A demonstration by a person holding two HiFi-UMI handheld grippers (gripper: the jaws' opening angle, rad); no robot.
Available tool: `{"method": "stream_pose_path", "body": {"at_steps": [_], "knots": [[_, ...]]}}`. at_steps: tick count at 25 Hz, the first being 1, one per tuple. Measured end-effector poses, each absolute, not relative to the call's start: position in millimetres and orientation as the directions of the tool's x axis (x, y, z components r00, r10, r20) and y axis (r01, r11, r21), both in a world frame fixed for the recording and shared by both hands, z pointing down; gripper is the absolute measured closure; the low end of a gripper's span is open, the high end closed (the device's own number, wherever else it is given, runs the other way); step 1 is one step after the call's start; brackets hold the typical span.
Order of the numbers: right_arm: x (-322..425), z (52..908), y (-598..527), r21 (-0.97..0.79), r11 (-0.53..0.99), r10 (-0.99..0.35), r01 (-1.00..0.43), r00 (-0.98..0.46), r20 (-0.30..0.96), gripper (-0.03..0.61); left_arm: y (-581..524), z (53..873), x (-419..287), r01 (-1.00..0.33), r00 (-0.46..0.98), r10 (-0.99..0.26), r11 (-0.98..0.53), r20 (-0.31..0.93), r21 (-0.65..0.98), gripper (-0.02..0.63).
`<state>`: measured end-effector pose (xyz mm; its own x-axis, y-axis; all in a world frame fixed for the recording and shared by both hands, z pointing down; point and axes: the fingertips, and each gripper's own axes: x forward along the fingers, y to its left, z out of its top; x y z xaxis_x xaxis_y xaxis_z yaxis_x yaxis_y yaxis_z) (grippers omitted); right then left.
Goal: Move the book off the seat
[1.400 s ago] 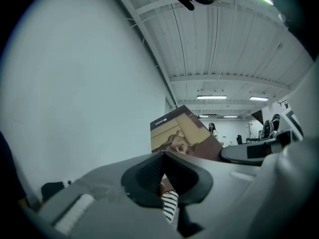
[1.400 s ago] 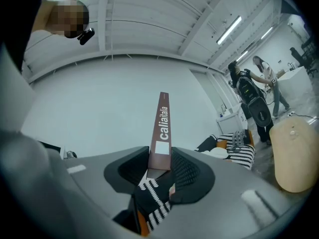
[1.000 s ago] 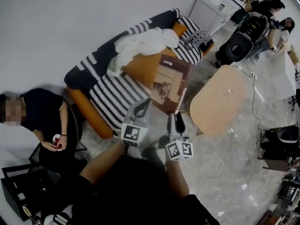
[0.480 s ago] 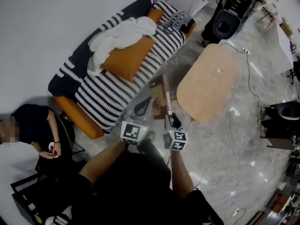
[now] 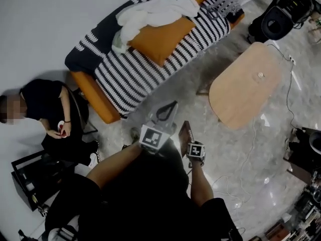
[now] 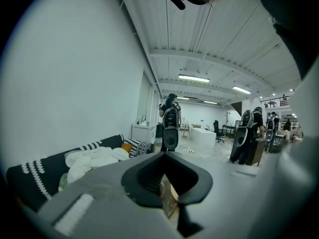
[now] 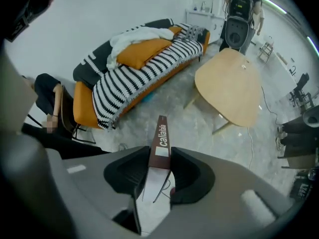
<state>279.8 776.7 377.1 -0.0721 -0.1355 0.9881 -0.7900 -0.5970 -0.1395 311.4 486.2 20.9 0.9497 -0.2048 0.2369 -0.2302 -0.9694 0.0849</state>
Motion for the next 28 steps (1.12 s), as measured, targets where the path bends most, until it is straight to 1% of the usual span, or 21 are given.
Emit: {"method": "stream_pose_path", "body": {"at_steps": [3, 5, 7, 16, 23, 28], "knots": [[280.5, 383.4, 786.0, -0.139, -0.605, -0.141, -0.784, -0.066, 0.988, 0.433, 477.9, 23.9, 308.7, -0.246, 0.947, -0.223, -0.966, 0.232, 0.077, 0.607], [286.4, 384.2, 776.0, -0.171, -0.618, -0.205, -0.767, -0.052, 0.977, 0.433, 473.3, 23.2, 309.6, -0.252, 0.947, -0.229, -0.965, 0.226, 0.076, 0.607], [295.1, 382.5, 768.9, -0.175, -0.629, -0.238, -0.758, -0.027, 0.971, 0.433, 471.2, 21.7, 310.1, -0.256, 0.948, -0.233, -0.963, 0.217, 0.084, 0.607], [345.1, 373.4, 748.9, -0.116, -0.667, -0.269, -0.736, 0.092, 0.959, 0.433, 478.8, 12.6, 327.1, -0.228, 0.961, -0.211, -0.970, 0.180, 0.079, 0.607], [368.3, 363.5, 740.8, -0.146, -0.698, -0.318, -0.701, 0.121, 0.940, 0.433, 500.0, 4.3, 350.0, -0.192, 0.970, -0.180, -0.980, 0.163, 0.058, 0.607], [376.9, 355.1, 732.7, -0.159, -0.691, -0.347, -0.705, 0.131, 0.929, 0.433, 510.1, -4.8, 359.1, -0.181, 0.975, -0.172, -0.982, 0.143, 0.053, 0.607]]}}
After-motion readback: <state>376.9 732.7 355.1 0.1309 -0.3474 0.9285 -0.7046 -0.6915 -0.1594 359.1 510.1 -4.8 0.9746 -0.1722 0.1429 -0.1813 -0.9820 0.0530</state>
